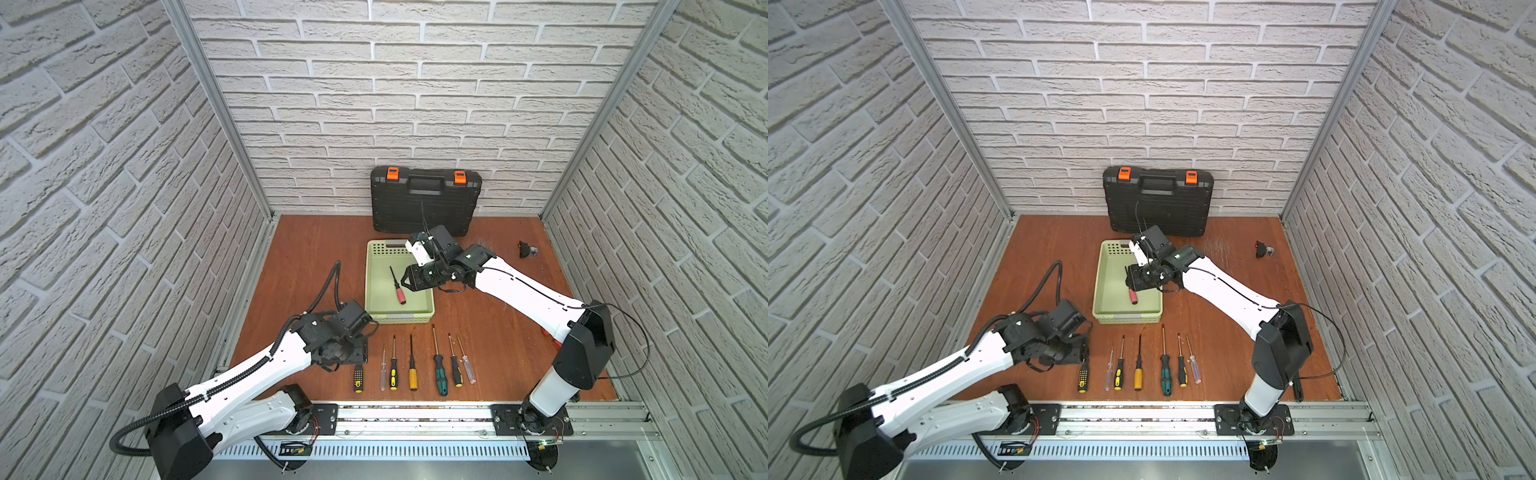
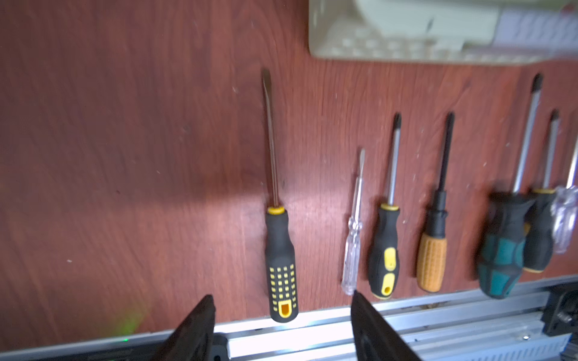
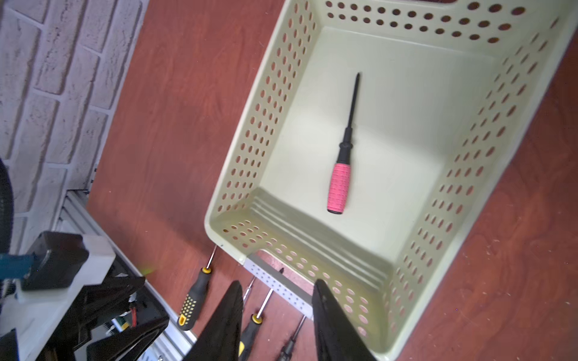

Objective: Put the screwdriver in the bin
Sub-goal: Pick up the screwdriver from the bottom-center of the table.

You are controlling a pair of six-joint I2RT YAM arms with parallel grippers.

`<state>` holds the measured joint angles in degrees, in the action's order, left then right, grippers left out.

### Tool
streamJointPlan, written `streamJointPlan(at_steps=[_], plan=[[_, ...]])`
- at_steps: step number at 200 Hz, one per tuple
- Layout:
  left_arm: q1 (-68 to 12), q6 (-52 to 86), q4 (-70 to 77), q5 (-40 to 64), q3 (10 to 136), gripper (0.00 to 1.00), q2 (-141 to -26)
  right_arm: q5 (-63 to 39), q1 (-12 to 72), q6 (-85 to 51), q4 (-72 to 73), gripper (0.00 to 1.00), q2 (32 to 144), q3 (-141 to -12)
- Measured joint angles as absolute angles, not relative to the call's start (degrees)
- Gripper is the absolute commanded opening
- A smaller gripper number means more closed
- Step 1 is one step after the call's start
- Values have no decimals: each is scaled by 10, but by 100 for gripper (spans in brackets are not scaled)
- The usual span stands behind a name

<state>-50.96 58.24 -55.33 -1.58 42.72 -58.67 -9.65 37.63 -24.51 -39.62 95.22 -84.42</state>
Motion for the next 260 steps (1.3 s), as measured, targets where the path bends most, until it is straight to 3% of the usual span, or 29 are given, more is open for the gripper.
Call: streamJointPlan(at_steps=[46,140,192,231,260], plan=[[-568,633,-503,-17,383,64,-648,-74,376,-230,-371,39,897,-792],[-568,658,-399,-17,324,56,-706,-80,376,-236,-335,37,902,-759],[-566,665,-401,-19,313,35,-693,-89,376,-240,-328,36,926,-759],[-565,667,-392,-14,311,9,-689,-89,376,-244,-322,35,926,-759],[-564,662,-393,-10,315,6,-690,-89,376,-246,-322,35,926,-759]])
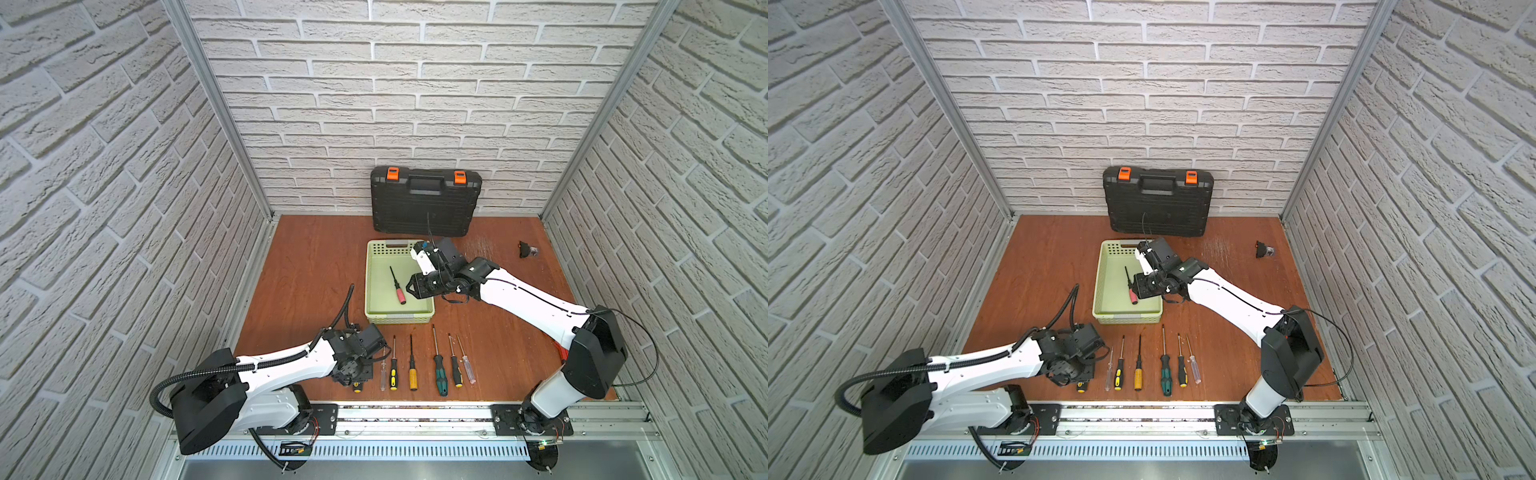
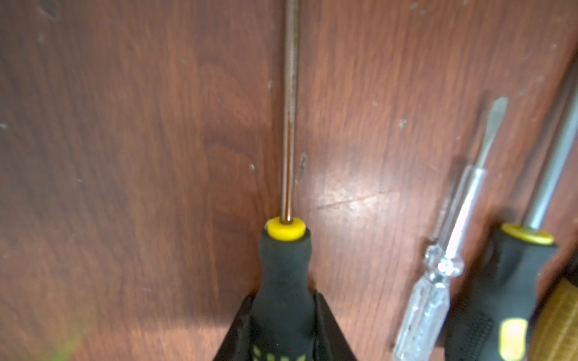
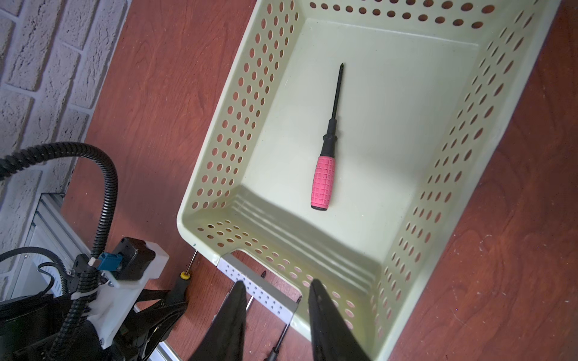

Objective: Put the screwdriver in the bin
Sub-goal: Pick up the screwdriver from the bottom-center of the table, then place the screwdriver in the bin.

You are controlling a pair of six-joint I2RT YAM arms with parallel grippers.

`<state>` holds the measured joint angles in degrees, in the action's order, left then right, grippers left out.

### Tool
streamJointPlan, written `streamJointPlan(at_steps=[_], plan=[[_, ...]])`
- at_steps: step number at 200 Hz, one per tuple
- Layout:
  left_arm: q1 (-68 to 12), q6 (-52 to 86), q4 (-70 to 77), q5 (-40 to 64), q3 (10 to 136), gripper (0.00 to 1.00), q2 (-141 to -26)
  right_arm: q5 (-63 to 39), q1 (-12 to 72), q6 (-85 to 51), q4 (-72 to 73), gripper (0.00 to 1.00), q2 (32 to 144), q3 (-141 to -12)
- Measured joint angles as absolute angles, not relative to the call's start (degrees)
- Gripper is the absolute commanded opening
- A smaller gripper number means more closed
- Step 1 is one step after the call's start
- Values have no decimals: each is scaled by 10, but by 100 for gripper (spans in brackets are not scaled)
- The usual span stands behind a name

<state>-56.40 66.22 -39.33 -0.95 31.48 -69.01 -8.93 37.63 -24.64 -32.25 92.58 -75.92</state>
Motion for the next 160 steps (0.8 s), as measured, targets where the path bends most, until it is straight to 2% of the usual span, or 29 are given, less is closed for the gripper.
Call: streamJointPlan(at_steps=[33,79,104,117,160], plan=[[-563,646,-456,-4,363,5,-680,-92,376,-254,-323,35,926,-760],[-529,613,-552,11,490,7,-593,-100,376,-265,-325,34,922,-775],[-498,578,-593,33,563,7,-613,-99,376,-266,-328,34,914,-777],[-486,567,-609,42,597,1,-638,-98,376,-266,-330,34,912,-777],[-484,566,-628,55,580,2,-626,-90,376,-266,-332,34,911,-777]])
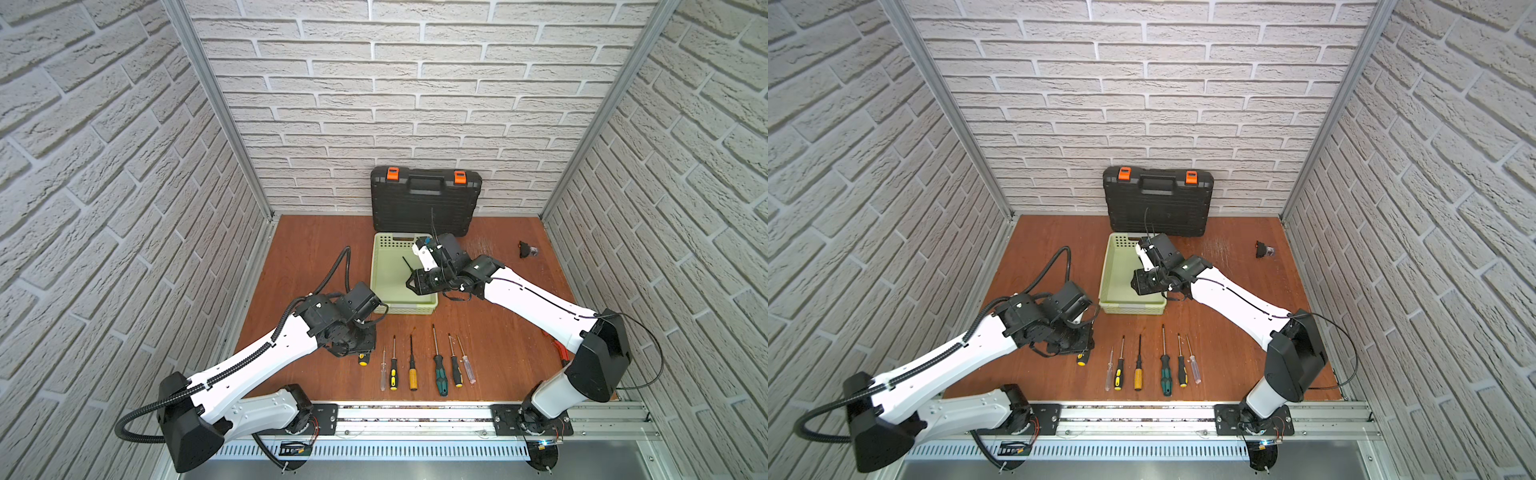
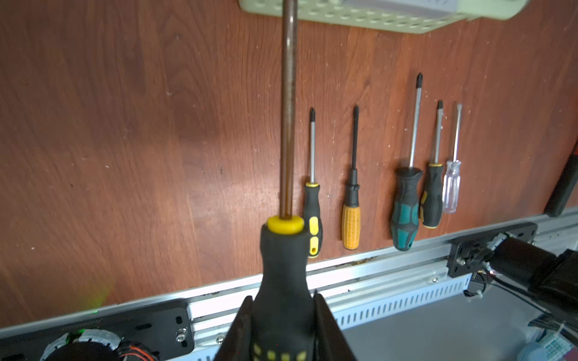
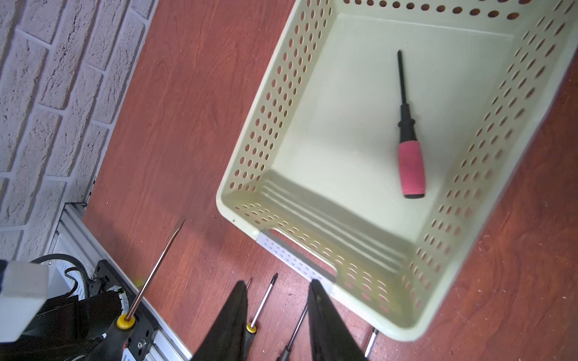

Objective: Put the screwdriver in the bin
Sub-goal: Place the screwdriver in the bin.

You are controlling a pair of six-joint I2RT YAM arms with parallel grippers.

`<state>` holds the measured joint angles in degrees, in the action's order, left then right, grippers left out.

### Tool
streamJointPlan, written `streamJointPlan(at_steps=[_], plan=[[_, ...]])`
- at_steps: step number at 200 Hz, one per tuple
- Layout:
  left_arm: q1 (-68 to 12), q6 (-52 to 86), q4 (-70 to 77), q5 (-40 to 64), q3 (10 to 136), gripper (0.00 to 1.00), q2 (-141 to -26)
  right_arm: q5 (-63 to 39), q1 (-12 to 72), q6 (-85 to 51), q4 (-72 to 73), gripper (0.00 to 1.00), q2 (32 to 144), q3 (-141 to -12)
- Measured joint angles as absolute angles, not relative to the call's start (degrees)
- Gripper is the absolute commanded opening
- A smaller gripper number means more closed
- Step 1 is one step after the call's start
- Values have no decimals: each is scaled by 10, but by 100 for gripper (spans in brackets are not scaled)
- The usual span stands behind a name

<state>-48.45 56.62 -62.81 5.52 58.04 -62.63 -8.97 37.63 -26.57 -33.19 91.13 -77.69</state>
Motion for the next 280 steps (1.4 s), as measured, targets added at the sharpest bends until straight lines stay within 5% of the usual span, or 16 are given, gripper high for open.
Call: streamJointPlan(at_steps=[69,180,280], plan=[[-446,542,-657,67,597,2,-604,-84,376,-261,-332,34,913,-777],[-330,335,-587,93,960,1,-1042,-38,354,-245,-371,34,853,-762],[-297,363,-508,98,1002,2,-1211,-35,352,-249,-384,32,775,-658]])
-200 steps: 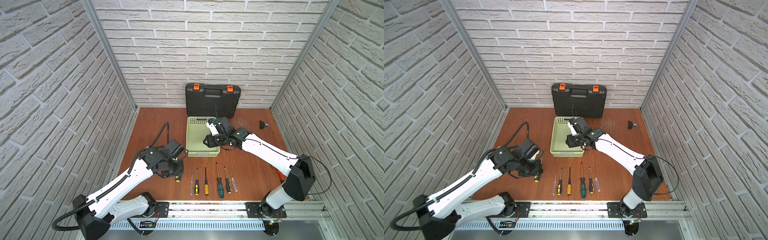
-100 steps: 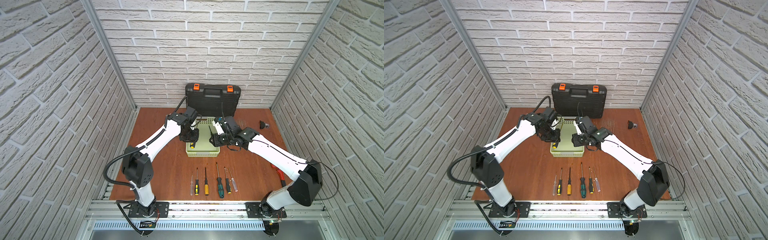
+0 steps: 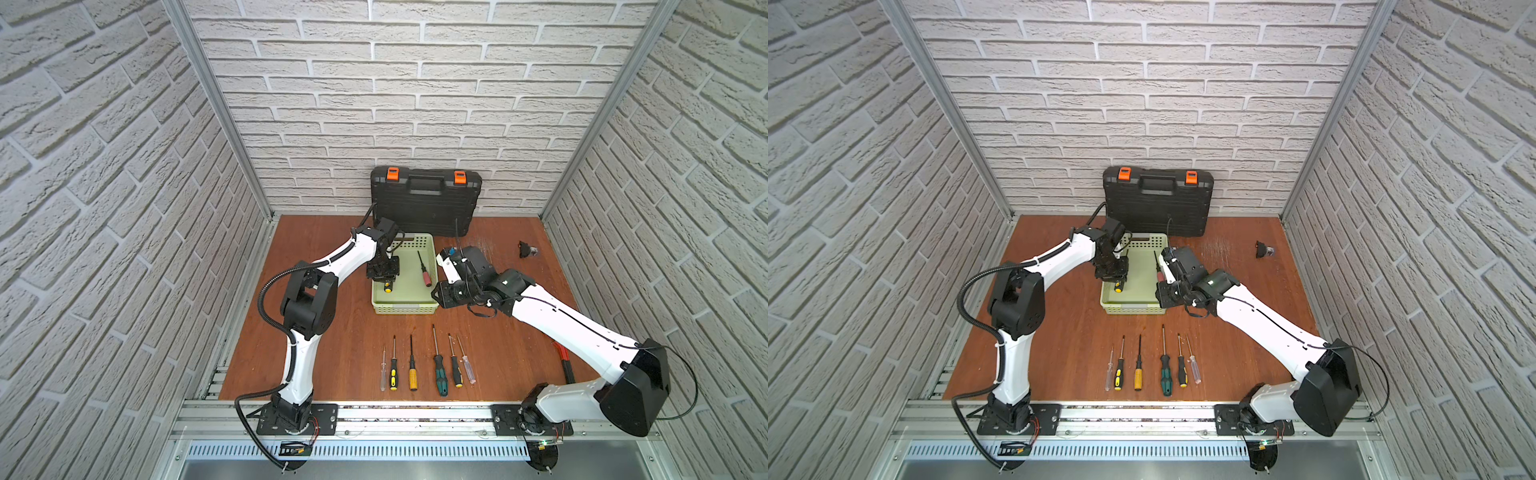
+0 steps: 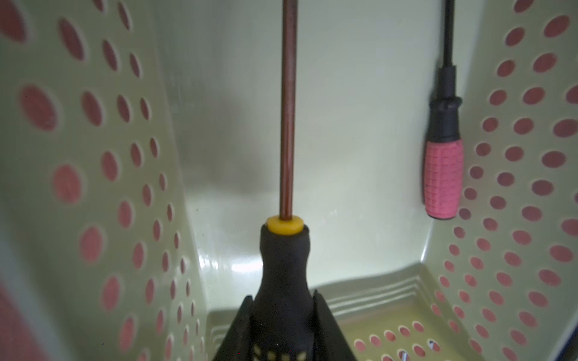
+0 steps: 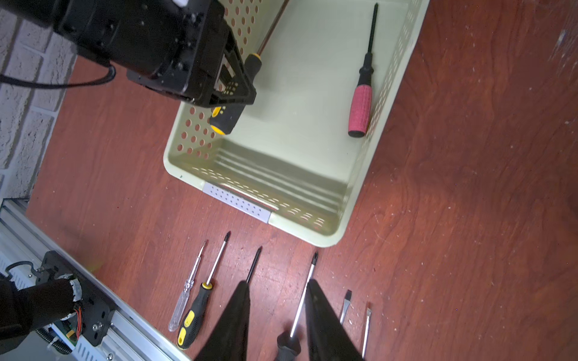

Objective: Put the screwdriver in the bin
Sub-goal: Place the screwdriver in the bin.

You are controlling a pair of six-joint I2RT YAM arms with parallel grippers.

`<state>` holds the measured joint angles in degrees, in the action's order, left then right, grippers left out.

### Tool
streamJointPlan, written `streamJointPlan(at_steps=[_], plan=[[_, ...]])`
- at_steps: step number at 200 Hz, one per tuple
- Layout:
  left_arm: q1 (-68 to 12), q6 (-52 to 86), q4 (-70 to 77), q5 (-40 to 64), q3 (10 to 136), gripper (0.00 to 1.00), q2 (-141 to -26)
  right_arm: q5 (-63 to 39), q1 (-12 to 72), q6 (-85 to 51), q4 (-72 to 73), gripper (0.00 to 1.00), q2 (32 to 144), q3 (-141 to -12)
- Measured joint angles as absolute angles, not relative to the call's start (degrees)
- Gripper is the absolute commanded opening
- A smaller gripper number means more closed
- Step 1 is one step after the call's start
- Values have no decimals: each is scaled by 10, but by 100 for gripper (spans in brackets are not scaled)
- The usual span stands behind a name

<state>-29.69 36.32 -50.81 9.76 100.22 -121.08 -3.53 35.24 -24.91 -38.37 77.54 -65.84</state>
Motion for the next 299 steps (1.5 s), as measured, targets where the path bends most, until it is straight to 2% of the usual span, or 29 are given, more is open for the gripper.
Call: streamJointPlan(at_steps=[109,133,146,171,249,299], plan=[[-298,384,-450,62,991,5,-1250,-39,352,-251,-373,32,772,-650],[-299,384,-445,55,990,13,-1250,-39,352,-251,-373,32,772,-650],[-300,384,-442,53,990,26,-1250,-39,352,-251,-372,32,772,-649],[-302,382,-439,50,990,42,-1250,-39,352,-251,-369,32,772,-645],[-315,381,-429,33,976,45,-1230,-38,353,-253,-368,32,775,-643],[-316,378,-418,43,936,48,-1097,-23,352,-247,-391,32,772,-644]])
